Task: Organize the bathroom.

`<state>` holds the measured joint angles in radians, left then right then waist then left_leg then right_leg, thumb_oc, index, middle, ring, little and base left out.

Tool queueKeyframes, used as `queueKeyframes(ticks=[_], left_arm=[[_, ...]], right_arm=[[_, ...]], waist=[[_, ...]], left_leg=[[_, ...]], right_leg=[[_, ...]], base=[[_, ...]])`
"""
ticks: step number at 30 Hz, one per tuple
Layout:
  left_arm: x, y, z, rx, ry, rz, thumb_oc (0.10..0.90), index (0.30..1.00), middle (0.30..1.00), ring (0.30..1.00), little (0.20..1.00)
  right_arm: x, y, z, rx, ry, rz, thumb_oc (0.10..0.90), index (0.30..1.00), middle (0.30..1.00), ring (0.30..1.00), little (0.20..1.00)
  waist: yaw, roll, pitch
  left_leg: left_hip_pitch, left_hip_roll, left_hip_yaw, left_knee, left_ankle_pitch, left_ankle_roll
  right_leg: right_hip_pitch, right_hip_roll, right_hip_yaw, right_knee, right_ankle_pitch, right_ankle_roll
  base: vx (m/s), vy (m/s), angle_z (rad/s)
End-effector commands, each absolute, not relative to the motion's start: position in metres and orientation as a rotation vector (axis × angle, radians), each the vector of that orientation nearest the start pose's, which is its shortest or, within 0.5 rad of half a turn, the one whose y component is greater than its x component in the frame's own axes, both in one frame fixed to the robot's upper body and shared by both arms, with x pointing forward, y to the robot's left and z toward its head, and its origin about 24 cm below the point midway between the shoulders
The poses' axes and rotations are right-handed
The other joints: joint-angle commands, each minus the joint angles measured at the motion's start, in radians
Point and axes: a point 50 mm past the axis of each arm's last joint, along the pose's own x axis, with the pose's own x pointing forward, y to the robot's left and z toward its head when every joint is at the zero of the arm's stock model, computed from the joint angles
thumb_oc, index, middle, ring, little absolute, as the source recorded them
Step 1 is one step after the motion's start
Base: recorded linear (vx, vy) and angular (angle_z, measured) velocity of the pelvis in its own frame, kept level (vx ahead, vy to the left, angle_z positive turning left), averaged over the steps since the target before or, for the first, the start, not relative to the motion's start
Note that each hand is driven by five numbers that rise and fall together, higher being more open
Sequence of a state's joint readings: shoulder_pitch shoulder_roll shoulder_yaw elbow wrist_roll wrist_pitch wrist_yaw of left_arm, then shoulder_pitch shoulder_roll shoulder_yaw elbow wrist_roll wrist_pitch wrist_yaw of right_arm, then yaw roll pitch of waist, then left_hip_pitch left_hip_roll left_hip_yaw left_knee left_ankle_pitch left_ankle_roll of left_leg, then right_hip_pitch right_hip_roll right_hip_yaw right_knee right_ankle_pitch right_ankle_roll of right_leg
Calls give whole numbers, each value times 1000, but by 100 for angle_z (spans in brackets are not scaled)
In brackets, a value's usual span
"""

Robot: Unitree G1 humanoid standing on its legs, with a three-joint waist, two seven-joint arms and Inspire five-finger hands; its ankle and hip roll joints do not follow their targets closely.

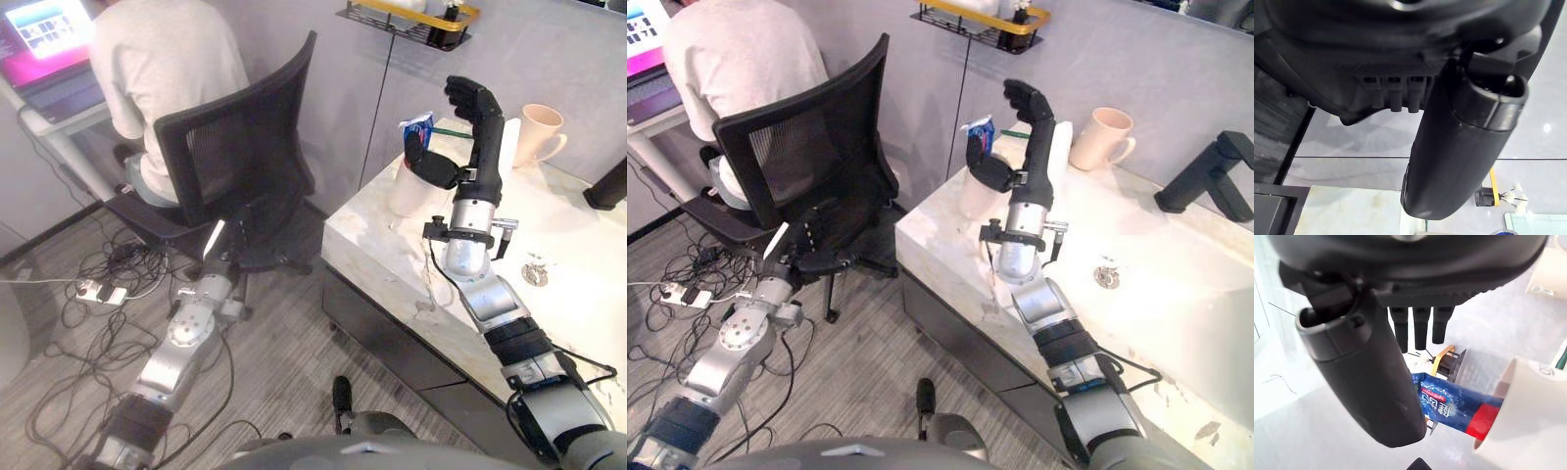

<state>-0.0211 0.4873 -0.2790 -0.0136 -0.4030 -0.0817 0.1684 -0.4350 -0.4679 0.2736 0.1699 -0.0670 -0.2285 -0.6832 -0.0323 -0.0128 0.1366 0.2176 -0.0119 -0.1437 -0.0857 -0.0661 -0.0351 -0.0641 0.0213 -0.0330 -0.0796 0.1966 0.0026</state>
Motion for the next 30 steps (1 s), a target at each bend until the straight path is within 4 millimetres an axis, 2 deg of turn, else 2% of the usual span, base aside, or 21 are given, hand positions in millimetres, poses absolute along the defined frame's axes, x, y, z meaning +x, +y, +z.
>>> queueKeyframes(ticks=[1,6,11,18,21,22,25,30], left_arm=[[250,171,89,95,-220,-132,800,900,900,900,900],[252,169,90,95,-225,-126,800,900,900,900,900],[254,167,93,97,-240,-112,800,900,900,900,900],[260,179,83,136,-205,39,800,900,900,900,900],[259,199,64,153,-134,160,800,900,900,900,900],[255,211,52,140,-88,215,800,900,900,900,900],[249,222,37,158,-35,269,800,900,900,900,900],[231,248,4,197,93,412,800,900,900,900,900]], right_arm=[[311,-187,190,-333,-744,-406,800,900,900,900,900],[315,-189,187,-336,-701,-404,800,900,900,900,900],[315,-190,192,-295,-717,-430,800,900,900,900,900],[291,-201,234,-236,-924,-518,800,900,900,900,900],[271,-221,254,-246,-1035,-611,800,900,900,900,900],[259,-237,259,-222,-1070,-663,800,900,900,900,900],[243,-255,263,-198,-1134,-765,800,900,900,900,900],[205,-304,256,-277,-1200,-1146,800,900,900,900,900]], waist=[[4,-17,-84],[0,-20,-80],[-6,-27,-72],[-34,-33,-56],[-53,-40,-46],[-63,-44,-40],[-74,-48,-31],[-111,-60,-9]], left_leg=[[-18,-97,25,67,15,46],[-18,-103,30,65,-6,55],[-19,-114,34,58,-31,68],[-24,-123,53,48,-45,87],[-30,-126,69,46,-44,96],[-32,-127,76,41,-42,101],[-34,-127,82,26,-30,105],[-48,-125,113,-2,-3,107]], right_leg=[[-22,11,15,-6,-17,64],[-29,8,25,-3,-9,69],[-38,4,44,-3,5,76],[-60,6,82,2,27,93],[-81,8,98,7,42,107],[-92,9,105,12,48,114],[-104,11,113,20,55,121],[-138,13,115,27,95,146]], base=[[-70,49,-12],[-78,54,-7],[-120,82,-5],[-137,97,-17],[-177,119,-15],[-176,105,-32],[-174,100,-33],[-152,83,-25]])
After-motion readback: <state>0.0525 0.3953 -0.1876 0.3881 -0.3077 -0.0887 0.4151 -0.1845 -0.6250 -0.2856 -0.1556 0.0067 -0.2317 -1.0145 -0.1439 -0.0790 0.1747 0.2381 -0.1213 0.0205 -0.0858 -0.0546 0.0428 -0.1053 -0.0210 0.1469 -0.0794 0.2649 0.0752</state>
